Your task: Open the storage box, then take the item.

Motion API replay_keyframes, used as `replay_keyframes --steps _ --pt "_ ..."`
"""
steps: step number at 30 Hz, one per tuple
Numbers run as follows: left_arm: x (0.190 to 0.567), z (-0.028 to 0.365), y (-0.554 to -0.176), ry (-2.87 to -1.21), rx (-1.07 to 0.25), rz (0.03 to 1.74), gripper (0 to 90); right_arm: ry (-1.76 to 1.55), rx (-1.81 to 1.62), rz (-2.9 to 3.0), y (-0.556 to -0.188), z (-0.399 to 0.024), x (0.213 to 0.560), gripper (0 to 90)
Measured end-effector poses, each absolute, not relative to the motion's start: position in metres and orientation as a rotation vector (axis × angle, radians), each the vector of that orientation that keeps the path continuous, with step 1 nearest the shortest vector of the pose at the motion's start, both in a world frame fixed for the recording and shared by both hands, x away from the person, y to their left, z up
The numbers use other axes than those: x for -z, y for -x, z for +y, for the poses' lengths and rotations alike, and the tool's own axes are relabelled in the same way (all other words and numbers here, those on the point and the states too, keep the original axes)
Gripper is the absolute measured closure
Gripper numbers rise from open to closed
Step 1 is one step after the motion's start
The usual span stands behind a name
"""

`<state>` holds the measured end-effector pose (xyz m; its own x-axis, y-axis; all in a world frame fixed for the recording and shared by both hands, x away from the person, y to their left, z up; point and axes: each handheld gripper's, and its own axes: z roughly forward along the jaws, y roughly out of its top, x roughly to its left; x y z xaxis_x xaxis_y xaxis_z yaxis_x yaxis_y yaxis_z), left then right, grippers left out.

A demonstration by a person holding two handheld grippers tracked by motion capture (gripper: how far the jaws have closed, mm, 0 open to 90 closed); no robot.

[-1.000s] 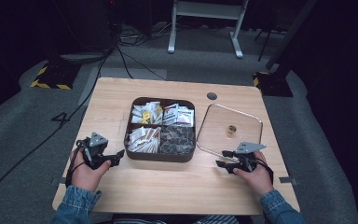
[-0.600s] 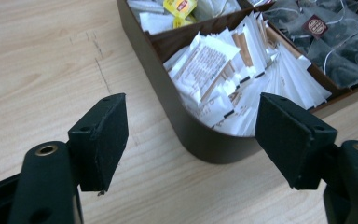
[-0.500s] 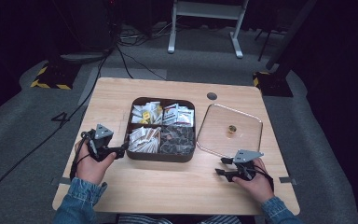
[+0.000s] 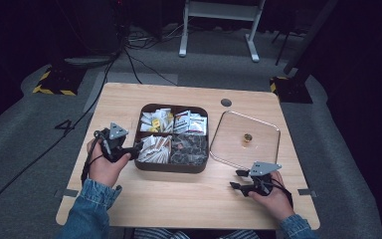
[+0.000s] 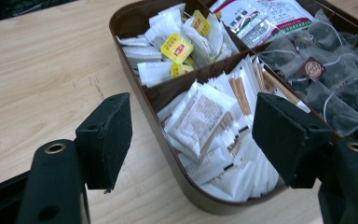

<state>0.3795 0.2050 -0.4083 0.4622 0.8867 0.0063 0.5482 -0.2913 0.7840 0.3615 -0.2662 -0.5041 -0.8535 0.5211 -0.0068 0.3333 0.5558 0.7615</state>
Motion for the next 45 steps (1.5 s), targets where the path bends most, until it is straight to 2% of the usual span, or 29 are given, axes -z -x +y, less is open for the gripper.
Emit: replay_keyframes --steps 7,13,17,28,32,38,45 --pt "0.407 0.199 -0.391 -1.939 -0.624 1.169 31.3 -0.72 -1.179 2.558 -0.361 -0.266 0.504 44.8" --pt "0.41 0.196 -0.4 -1.924 -0.587 1.176 53.4 -0.728 -1.185 2.559 -0.361 -0.266 0.504 45.7" --pt "0.414 0.192 -0.406 -1.944 -0.571 1.173 58.6 -0.726 -1.184 2.559 -0.361 -0.266 0.504 45.7" --pt "0.433 0.174 -0.424 -2.081 -0.481 1.175 58.1 -0.731 -1.184 2.557 -0.361 -0.266 0.504 45.9" --pt "0.438 0.171 -0.422 -2.095 -0.465 1.175 51.6 -0.736 -1.187 2.557 -0.361 -0.266 0.504 46.1" --pt "0.443 0.166 -0.421 -2.143 -0.457 1.173 46.8 -0.736 -1.187 2.557 -0.361 -0.266 0.504 46.1" --pt "0.452 0.16 -0.425 -2.177 -0.477 1.17 46.9 -0.737 -1.187 2.556 -0.361 -0.266 0.504 46.2"
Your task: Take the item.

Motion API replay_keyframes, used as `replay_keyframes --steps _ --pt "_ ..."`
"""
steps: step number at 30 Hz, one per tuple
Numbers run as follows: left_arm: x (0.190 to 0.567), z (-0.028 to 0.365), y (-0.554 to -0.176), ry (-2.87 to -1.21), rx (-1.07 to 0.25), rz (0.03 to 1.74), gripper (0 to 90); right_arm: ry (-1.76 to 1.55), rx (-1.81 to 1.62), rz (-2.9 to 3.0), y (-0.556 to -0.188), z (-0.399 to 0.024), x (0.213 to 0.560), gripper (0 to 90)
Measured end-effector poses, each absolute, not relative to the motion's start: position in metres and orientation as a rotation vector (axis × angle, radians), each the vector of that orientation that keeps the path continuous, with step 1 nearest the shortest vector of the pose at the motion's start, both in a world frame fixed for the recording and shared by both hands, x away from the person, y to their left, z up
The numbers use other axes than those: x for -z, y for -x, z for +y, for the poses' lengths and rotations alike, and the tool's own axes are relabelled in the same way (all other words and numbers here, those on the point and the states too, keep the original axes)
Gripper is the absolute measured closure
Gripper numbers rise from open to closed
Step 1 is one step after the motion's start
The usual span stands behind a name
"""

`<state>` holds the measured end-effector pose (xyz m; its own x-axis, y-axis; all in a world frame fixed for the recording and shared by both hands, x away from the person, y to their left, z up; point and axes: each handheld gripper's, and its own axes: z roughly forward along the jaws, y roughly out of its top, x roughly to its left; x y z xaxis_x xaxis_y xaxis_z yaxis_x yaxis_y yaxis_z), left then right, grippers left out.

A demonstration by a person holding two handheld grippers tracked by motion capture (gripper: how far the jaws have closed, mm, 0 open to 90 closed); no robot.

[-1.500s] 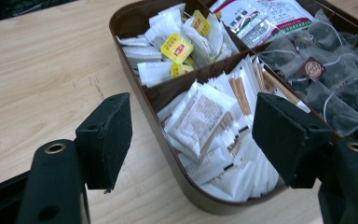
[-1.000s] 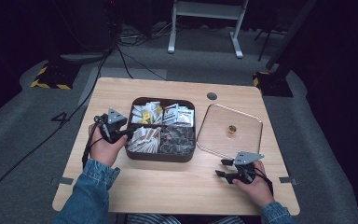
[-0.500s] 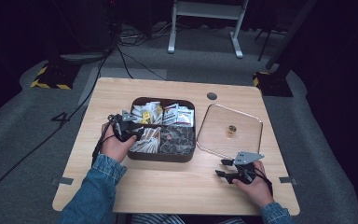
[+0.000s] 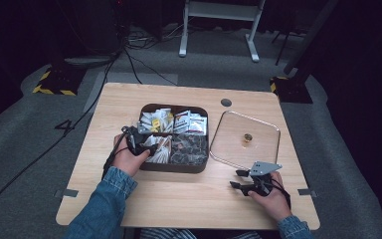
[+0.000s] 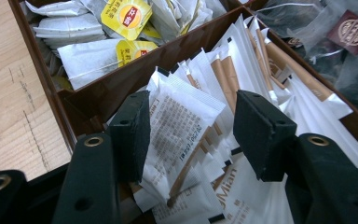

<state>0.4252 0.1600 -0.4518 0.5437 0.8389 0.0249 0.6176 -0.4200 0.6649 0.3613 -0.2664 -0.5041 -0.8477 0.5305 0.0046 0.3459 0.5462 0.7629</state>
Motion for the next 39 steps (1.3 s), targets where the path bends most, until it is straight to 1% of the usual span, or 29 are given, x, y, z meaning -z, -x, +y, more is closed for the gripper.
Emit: replay_keyframes --steps 3,5,10,13,18,27,39 --pt "0.453 0.161 -0.427 -2.177 -0.475 1.176 47.6 -0.735 -1.186 2.556 -0.361 -0.266 0.504 46.1" --pt "0.455 0.162 -0.428 -2.176 -0.463 1.176 50.9 -0.735 -1.186 2.556 -0.361 -0.266 0.504 46.2" --pt "0.453 0.168 -0.427 -2.111 -0.408 1.186 65.9 -0.737 -1.186 2.556 -0.361 -0.266 0.504 46.2" --pt "0.45 0.172 -0.427 -2.088 -0.405 1.191 73.0 -0.737 -1.188 2.556 -0.361 -0.267 0.504 46.2" --pt "0.449 0.177 -0.427 -2.07 -0.412 1.202 81.0 -0.738 -1.188 2.556 -0.362 -0.267 0.504 46.2" --pt "0.446 0.183 -0.426 -2.084 -0.456 1.19 89.3 -0.736 -1.189 2.558 -0.361 -0.266 0.504 46.1" --pt "0.437 0.191 -0.422 -2.065 -0.47 1.174 89.7 -0.737 -1.19 2.558 -0.362 -0.267 0.504 46.2"
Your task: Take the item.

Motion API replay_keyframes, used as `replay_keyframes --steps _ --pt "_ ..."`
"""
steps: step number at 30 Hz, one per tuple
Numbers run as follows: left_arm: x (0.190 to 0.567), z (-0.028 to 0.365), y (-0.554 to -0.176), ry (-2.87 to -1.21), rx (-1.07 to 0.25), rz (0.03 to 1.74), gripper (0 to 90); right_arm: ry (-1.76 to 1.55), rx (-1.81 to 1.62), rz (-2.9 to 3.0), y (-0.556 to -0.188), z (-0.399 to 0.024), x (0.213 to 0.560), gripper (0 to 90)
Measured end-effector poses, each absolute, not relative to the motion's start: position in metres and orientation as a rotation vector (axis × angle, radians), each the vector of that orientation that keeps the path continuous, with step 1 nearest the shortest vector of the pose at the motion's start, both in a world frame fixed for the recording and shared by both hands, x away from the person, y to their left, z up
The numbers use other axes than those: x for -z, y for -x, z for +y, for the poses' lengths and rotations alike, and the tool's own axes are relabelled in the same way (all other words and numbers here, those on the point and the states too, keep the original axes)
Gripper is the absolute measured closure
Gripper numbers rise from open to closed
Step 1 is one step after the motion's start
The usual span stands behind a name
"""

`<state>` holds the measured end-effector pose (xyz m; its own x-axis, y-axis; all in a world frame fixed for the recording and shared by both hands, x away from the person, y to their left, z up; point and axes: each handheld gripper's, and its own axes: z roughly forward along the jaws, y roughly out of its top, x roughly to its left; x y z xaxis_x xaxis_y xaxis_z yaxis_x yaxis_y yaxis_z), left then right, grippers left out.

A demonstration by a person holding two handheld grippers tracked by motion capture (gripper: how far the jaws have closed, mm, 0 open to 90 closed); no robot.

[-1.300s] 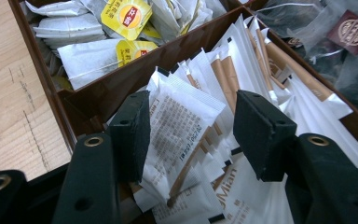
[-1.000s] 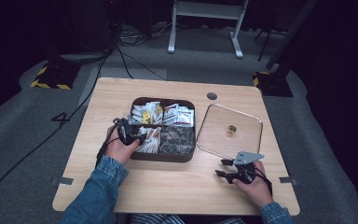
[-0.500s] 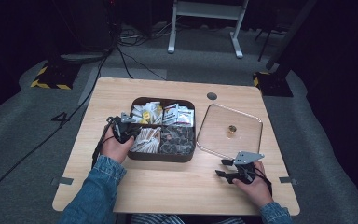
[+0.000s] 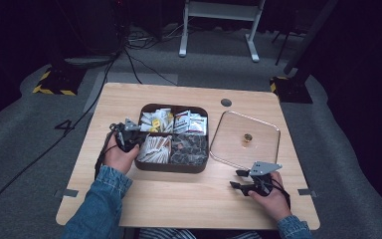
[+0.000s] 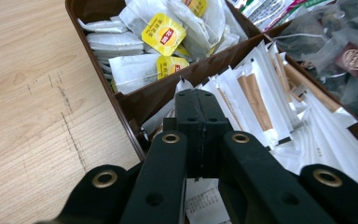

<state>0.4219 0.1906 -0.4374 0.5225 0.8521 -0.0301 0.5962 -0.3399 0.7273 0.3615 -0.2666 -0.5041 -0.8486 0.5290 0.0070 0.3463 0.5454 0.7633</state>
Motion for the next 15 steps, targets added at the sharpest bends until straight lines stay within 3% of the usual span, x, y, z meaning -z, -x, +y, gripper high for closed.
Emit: replay_keyframes --steps 15 --pt "0.403 0.192 -0.403 -1.949 -0.383 1.073 89.7 -0.737 -1.19 2.558 -0.362 -0.267 0.504 46.1"
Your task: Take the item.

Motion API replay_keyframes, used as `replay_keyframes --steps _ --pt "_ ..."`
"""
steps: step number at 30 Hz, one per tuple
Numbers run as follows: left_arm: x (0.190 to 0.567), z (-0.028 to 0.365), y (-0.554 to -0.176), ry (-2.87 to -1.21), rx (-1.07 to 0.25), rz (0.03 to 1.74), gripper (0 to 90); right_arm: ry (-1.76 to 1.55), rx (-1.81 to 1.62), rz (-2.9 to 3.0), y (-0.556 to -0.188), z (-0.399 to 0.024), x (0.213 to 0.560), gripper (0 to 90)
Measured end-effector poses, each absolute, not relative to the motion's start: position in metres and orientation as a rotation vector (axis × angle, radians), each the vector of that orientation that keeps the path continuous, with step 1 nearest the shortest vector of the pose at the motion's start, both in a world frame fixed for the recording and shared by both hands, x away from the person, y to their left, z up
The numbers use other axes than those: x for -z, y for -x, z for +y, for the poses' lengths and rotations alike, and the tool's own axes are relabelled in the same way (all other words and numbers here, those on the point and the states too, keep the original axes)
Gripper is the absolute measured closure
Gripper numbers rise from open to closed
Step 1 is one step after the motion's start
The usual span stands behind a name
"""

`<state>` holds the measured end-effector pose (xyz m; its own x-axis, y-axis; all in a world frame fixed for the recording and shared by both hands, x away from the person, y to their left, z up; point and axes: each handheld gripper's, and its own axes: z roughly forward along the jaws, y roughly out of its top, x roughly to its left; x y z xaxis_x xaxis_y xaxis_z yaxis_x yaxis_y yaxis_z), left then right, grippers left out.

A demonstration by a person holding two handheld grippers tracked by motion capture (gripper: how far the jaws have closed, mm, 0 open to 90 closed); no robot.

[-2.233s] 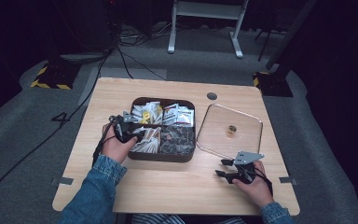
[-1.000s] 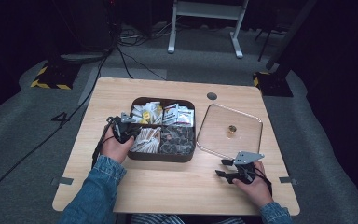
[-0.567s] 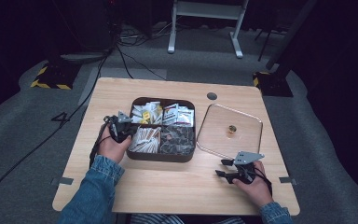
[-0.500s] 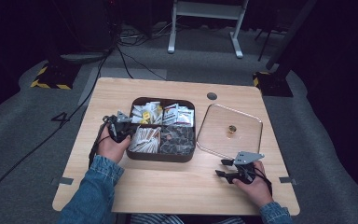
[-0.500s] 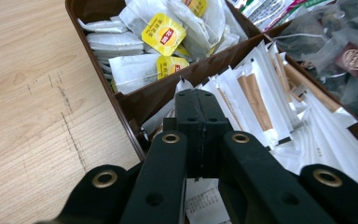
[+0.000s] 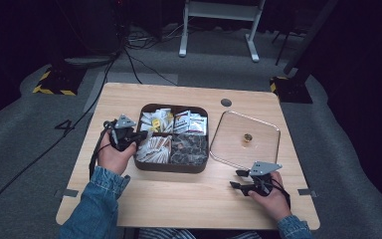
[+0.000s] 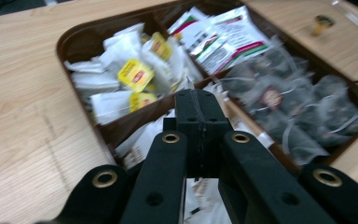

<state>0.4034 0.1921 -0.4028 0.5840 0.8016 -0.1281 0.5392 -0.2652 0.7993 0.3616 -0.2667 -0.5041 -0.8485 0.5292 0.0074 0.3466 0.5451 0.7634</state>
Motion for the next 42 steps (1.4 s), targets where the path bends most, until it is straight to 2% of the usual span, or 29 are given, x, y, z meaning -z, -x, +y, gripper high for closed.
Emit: replay_keyframes --steps 9,23,32,42 --pt "0.386 0.178 -0.389 -1.903 -0.306 0.979 89.7 -0.738 -1.19 2.559 -0.362 -0.267 0.504 46.1" --pt "0.371 0.153 -0.37 -1.924 -0.232 0.847 89.7 -0.737 -1.191 2.559 -0.362 -0.267 0.504 46.1" --pt "0.374 0.131 -0.356 -1.975 -0.186 0.762 89.6 -0.74 -1.193 2.559 -0.362 -0.267 0.504 46.1" --pt "0.398 0.099 -0.348 -2.044 -0.119 0.695 89.6 -0.736 -1.19 2.559 -0.362 -0.267 0.504 46.0"
